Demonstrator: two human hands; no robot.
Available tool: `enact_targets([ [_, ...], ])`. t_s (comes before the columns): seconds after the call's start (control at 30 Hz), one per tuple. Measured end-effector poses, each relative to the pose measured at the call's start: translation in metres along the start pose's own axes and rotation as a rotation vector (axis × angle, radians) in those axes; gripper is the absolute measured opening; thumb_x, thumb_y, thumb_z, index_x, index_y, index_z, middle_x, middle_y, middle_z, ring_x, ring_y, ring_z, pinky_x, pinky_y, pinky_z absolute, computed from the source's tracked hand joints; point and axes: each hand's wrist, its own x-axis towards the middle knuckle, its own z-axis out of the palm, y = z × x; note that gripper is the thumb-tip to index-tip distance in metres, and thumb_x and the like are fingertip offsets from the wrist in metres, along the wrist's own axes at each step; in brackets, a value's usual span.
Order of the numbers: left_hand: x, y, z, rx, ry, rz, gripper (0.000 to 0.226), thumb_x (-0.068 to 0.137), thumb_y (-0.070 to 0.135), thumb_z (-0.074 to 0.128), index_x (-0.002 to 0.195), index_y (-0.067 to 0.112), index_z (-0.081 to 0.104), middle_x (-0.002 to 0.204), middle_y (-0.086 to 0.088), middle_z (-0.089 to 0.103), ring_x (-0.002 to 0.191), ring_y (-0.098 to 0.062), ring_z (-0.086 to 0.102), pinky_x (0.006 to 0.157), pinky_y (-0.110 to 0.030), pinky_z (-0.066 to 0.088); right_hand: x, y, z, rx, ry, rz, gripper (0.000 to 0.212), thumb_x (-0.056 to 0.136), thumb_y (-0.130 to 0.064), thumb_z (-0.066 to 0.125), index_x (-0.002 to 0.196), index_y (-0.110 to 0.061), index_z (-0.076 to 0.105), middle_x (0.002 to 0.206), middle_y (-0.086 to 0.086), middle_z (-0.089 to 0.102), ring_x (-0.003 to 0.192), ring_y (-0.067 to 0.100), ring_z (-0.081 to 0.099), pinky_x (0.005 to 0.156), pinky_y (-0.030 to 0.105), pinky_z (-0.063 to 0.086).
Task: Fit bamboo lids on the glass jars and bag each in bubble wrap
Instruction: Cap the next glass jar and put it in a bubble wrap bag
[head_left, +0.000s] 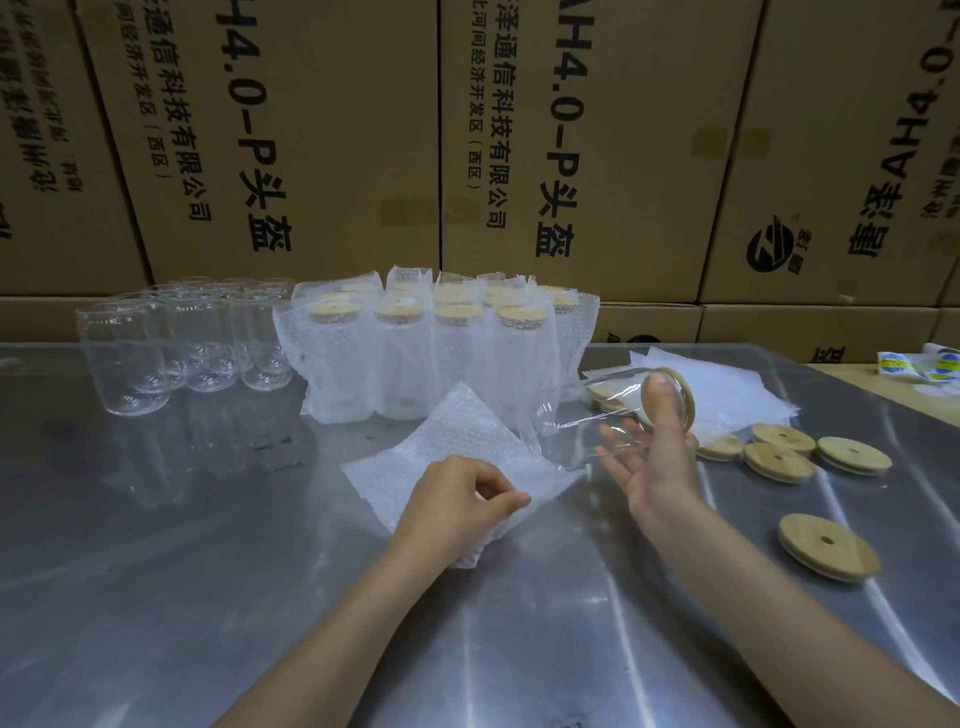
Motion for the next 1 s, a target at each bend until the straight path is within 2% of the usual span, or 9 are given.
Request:
enact_targets([
  [0.13,0.002,0.001,-0.005,-0.100,-0.032,-0.059,0.046,0.071,0.064,0.070,0.057,0.020,0.068,0.043,0.011,0.052,0.040,-0.004,0.046,0.044,-0.017,0.036,0.003,-0.001,-0.002,0.011,0.016,-0.007,0.060,0.082,-0.053,0.067,0.124,-0.021,0.039,0.105,0.003,0.060,0.084,0.018,0.068,0.058,0.032,0.053],
  [0.2,0.009,-0.006,-0.011,0.033,0.102,-0.026,0.051,0.077,0.066,0.062,0.053,0.022,0.065,0.063,0.008,0.062,0.060,-0.007,0.058,0.059,-0.023,0.043,0.003,-0.002,-0.003,0.019,0.022,-0.004,0.055,0.082,-0.053,0.067,0.119,-0.023,0.040,0.106,0.004,0.060,0.083,0.018,0.067,0.059,0.032,0.053],
  [0.3,0.013,-0.024,-0.021,0.320,0.280,0.055,0.023,0.092,0.044,0.056,0.095,0.026,0.068,0.116,0.006,0.062,0.111,-0.014,0.056,0.087,-0.028,0.040,0.004,-0.001,-0.004,0.021,0.022,0.000,0.054,0.082,-0.053,0.068,0.117,-0.023,0.039,0.104,0.003,0.059,0.082,0.016,0.067,0.060,0.032,0.053],
  [0.4,0.014,-0.041,-0.025,0.471,0.032,-0.050,0.048,0.099,0.043,0.044,0.140,0.018,0.046,0.146,-0.001,0.043,0.135,-0.020,0.038,0.107,-0.030,0.030,0.004,0.000,-0.003,0.012,0.016,-0.002,0.058,0.082,-0.053,0.067,0.123,-0.023,0.039,0.104,0.002,0.060,0.082,0.016,0.067,0.059,0.031,0.052],
  [0.53,0.016,-0.034,-0.033,0.626,0.070,-0.112,0.048,0.095,0.059,0.039,0.098,0.022,0.069,0.102,0.000,0.064,0.098,-0.022,0.060,0.070,-0.029,0.043,0.005,0.000,-0.004,-0.001,0.014,-0.003,0.062,0.082,-0.055,0.067,0.128,-0.022,0.039,0.107,0.002,0.061,0.086,0.018,0.068,0.058,0.030,0.052],
  [0.6,0.014,-0.024,-0.037,0.713,0.103,-0.127,0.060,0.095,0.063,0.034,0.064,0.017,0.056,0.069,0.000,0.057,0.072,-0.023,0.057,0.053,-0.027,0.034,0.006,0.000,-0.005,-0.008,0.020,-0.002,0.063,0.081,-0.056,0.067,0.127,-0.023,0.040,0.108,0.002,0.061,0.084,0.016,0.068,0.056,0.029,0.052],
  [0.8,0.010,-0.007,-0.030,0.410,-0.096,-0.127,0.066,0.090,0.061,0.048,0.042,0.017,0.057,0.038,0.007,0.051,0.042,-0.006,0.049,0.053,-0.023,0.040,0.008,-0.003,-0.005,0.012,0.040,0.002,0.070,0.079,-0.059,0.066,0.130,-0.023,0.037,0.110,0.003,0.061,0.086,0.017,0.068,0.060,0.032,0.051],
  [0.93,0.013,-0.015,-0.034,0.352,-0.028,0.011,0.017,0.095,0.022,0.053,0.100,0.021,0.069,0.110,0.004,0.066,0.097,-0.010,0.060,0.079,-0.022,0.041,0.010,-0.003,-0.006,0.011,0.036,0.010,0.065,0.080,-0.060,0.065,0.126,-0.024,0.037,0.109,0.001,0.060,0.085,0.015,0.067,0.059,0.032,0.050],
  [1.0,0.011,-0.022,-0.037,0.406,-0.198,0.102,0.043,0.088,-0.001,0.047,0.119,0.023,0.063,0.128,0.006,0.054,0.119,-0.013,0.048,0.088,-0.016,0.033,0.010,-0.002,-0.007,0.005,0.032,0.007,0.065,0.080,-0.060,0.065,0.127,-0.024,0.038,0.110,0.001,0.061,0.083,0.013,0.067,0.059,0.031,0.050],
])
